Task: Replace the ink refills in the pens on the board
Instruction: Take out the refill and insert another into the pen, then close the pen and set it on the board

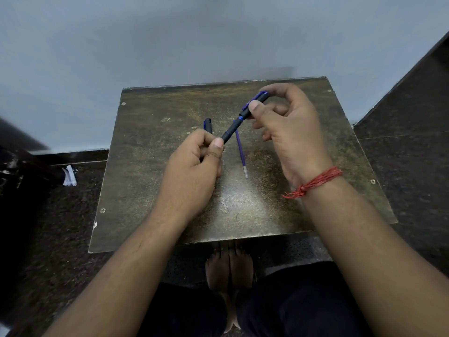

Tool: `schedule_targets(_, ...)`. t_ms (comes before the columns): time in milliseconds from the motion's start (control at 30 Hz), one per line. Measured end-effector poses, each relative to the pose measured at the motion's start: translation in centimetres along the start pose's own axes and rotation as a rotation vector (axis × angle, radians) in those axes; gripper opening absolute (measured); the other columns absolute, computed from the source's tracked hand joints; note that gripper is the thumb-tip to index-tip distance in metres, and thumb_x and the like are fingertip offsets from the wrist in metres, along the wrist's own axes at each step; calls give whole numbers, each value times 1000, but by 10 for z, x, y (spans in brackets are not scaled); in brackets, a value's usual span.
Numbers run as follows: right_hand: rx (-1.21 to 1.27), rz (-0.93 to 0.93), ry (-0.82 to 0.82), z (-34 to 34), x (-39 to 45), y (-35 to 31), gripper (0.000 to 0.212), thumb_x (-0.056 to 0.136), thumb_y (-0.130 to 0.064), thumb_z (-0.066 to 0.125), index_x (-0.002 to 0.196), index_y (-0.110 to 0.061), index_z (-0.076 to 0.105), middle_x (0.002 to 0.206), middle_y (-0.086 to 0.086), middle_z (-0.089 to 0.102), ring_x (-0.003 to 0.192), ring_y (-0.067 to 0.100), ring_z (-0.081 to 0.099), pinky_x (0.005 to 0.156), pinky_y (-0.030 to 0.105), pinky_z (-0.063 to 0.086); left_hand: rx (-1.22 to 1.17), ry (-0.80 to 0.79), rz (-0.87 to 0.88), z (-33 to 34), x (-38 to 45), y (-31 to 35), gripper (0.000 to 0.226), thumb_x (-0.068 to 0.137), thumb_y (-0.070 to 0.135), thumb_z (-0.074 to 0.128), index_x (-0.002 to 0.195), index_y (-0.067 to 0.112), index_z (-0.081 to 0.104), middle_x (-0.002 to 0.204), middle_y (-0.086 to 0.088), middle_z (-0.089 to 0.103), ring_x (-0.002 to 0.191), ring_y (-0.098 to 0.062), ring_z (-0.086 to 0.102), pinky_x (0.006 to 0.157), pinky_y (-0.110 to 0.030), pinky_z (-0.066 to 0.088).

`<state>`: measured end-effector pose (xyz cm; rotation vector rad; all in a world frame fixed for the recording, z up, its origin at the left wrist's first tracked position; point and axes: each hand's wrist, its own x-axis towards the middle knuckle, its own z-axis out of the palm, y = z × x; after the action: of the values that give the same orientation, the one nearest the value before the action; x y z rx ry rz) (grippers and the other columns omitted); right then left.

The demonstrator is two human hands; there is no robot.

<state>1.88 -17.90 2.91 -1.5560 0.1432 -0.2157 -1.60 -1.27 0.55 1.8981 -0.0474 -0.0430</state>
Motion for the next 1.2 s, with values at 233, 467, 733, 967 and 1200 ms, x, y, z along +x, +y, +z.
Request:
schedule_targets(233,-144,-46,-138,5,-3,2,9,91,-16,70,96,-18,63,86,17,74,67,13,65,59,19,46,-18,24,-1,-1,0,1,22,108,25,52,91,13,57,54,10,54,48,-11,45,51,-31,39)
schedule_targets(467,-117,-37,-110,12,-7,2,8,93,-12,68,99,-11,63,86,20,73,64,14,66,56,17,47,9,55,26,0,0,-2,21,107,27,53,89,16,57,58,8,52,52,-14,45,51,-38,41)
schedule_targets(733,-187,-136,-75,30,-13,2,12,92,-14,67,98,-20,58,76,2,69,68,15,68,69,33,56,-18,117,54,-2,-3,-7,27,106,21,52,80,27,51,50,13,50,42,-3,42,45,-18,32)
schedule_targets(967,-203,-80,-111,46,-25,10,37,92,-12,65,128,-15,54,81,3,71,77,17,70,79,42,57,36,189,65,3,4,-2,21,101,38,49,83,29,51,65,3,57,58,-19,50,56,-42,44)
schedule_targets(1200,-41,125,-58,43,-26,11,11,90,-16,71,90,-8,64,70,-1,66,63,9,64,60,31,53,216,129,154,10,-4,1,8,108,17,50,101,19,54,75,17,60,67,12,59,57,-8,38)
